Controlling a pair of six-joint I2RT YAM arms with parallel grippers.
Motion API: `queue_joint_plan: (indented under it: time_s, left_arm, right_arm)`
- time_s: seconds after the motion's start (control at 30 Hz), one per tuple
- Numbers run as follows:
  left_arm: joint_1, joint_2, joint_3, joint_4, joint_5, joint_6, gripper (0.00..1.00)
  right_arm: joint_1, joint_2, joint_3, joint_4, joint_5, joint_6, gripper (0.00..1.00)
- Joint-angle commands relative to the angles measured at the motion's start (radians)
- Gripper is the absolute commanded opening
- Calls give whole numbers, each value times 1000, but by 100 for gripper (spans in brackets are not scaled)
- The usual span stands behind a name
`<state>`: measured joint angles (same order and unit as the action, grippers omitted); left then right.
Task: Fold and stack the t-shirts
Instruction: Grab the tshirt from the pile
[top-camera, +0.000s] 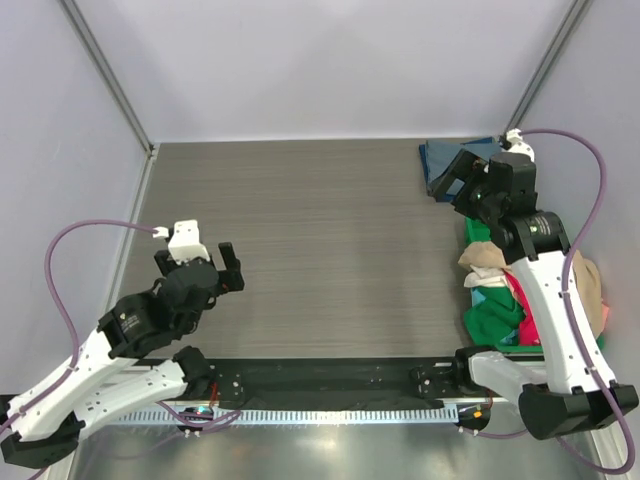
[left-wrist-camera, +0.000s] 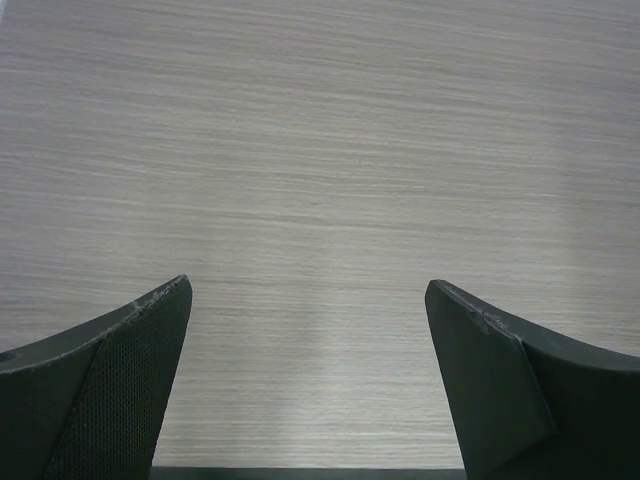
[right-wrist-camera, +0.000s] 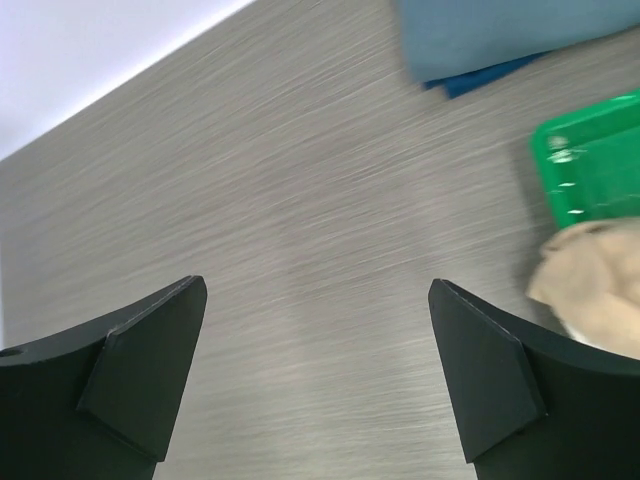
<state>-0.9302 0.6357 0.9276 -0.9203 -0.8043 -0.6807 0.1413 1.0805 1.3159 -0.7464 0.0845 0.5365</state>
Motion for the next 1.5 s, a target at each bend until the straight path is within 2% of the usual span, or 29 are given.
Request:
queue_joint_plan:
  time_s: [0.0,0.1,0.17,0.2,0.27,0.37,0.43,0.57,0.67,0.83,1.0,1.07,1.1,1.13,1.17,1.2,1.27,1.3,1.33,1.37,1.4,1.47]
  left_arm:
    - [2,-4,30,-54,-19,-64,100]
    - [2,-34,14,-51,16,-42,100]
    - [2,-60,-10,-3,115,10,100]
    - [2,-85,-28,35,161,39,100]
    - [1,-102,-39,55,227,87,100]
    - [1,-125,-42,60,229,92,100]
    - [2,-128,-44,58,231,92,100]
    - [2,-120,-47,67,264,107,100]
    - [2,-111,-47,70,290,116,100]
    - [1,-93,-44,71,307,119,100]
    - [2,-87,-49,75,307,119,100]
    - [2,-82,-49,75,310,121,100]
    - [2,-74,-47,75,310,122,100]
    - [2,-71,-47,72,309,121,100]
    - [2,-68,-44,71,309,121,100]
    - [1,-65,-46,70,307,121,100]
    - [2,-59,-46,72,306,121,100]
    - [2,-59,-46,70,304,121,100]
    - [2,-53,-46,69,304,121,100]
    - [2,-54,-46,67,304,121,100]
    - [2,-51,-46,69,304,121,100]
    - [1,-48,-46,69,304,121,100]
  right_arm:
    - [-3,-54,28,-48,210,0,100]
    - [-44,-30,28,-122,366,2,100]
    - [-116,-16,13,-154,367,-1,100]
    - [-235,-11,5,-163,325,8,100]
    - [-331,-25,-27,-166,305,22,100]
    - [-497,-70,-81,-153,339,28,100]
    - [-545,-61,-90,-154,426,45,100]
    - [-663,-34,-113,-133,434,59,100]
    - [-741,-8,-129,-110,383,57,99]
    - [-799,18,-172,-59,405,48,99]
    - [-841,93,-168,-24,296,82,90]
    - [-841,108,-162,-19,296,86,87]
    - [-841,110,-164,-18,313,88,83]
    - [-841,108,-168,-10,314,83,74]
    - [-841,107,-175,5,313,82,69]
    - [-842,105,-181,10,308,79,56]
    - [-842,108,-199,22,301,74,42]
    - [-842,110,-202,22,301,74,22]
    - [-842,107,-213,33,293,69,7]
    - [-842,104,-219,39,287,69,7]
    - [-842,102,-224,41,284,68,1]
    - [-842,95,-231,48,271,68,1]
